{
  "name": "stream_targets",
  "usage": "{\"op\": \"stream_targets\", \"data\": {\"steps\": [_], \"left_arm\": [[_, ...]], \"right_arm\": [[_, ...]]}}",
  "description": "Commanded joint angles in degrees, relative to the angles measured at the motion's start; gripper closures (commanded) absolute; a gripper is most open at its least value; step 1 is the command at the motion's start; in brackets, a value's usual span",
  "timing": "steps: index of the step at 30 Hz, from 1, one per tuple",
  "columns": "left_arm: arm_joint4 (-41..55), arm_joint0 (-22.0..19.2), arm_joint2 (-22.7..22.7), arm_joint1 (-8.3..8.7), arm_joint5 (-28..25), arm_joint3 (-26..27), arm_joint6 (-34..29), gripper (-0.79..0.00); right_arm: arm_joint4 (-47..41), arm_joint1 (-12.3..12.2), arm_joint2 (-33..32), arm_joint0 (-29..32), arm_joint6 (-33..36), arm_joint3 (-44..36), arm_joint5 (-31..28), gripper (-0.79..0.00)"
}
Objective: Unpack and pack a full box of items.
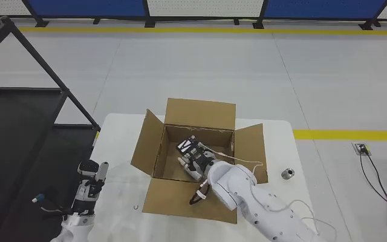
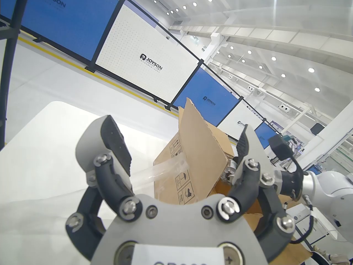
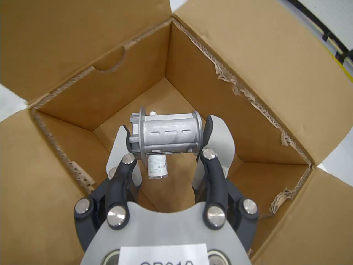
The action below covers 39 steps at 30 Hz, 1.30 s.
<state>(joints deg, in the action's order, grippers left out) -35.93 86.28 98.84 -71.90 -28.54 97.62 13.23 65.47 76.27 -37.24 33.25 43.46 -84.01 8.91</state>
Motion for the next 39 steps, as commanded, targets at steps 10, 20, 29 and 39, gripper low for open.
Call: {"op": "stream_targets", "data": {"steps": [10,20,29,39], "left_arm": [[0.0,0.0,0.0,0.0,0.0,0.0,0.0,-0.785],[0.0,0.0,0.0,0.0,0.0,0.0,0.0,-0.785],[0.0,0.0,0.0,0.0,0.0,0.0,0.0,-0.785],[0.0,0.0,0.0,0.0,0.0,0.0,0.0,-0.785]], "right_arm": [[-6.6,11.0,9.29,-13.75,6.97,26.51,7.25,0.0],[-13.54,18.65,11.28,-18.38,3.47,45.55,3.07,-0.062],[-15.92,22.56,10.77,-20.16,-0.21,54.6,0.58,-0.286],[-17.51,24.21,8.81,-20.9,-3.77,59.23,-2.96,-0.413]]}}
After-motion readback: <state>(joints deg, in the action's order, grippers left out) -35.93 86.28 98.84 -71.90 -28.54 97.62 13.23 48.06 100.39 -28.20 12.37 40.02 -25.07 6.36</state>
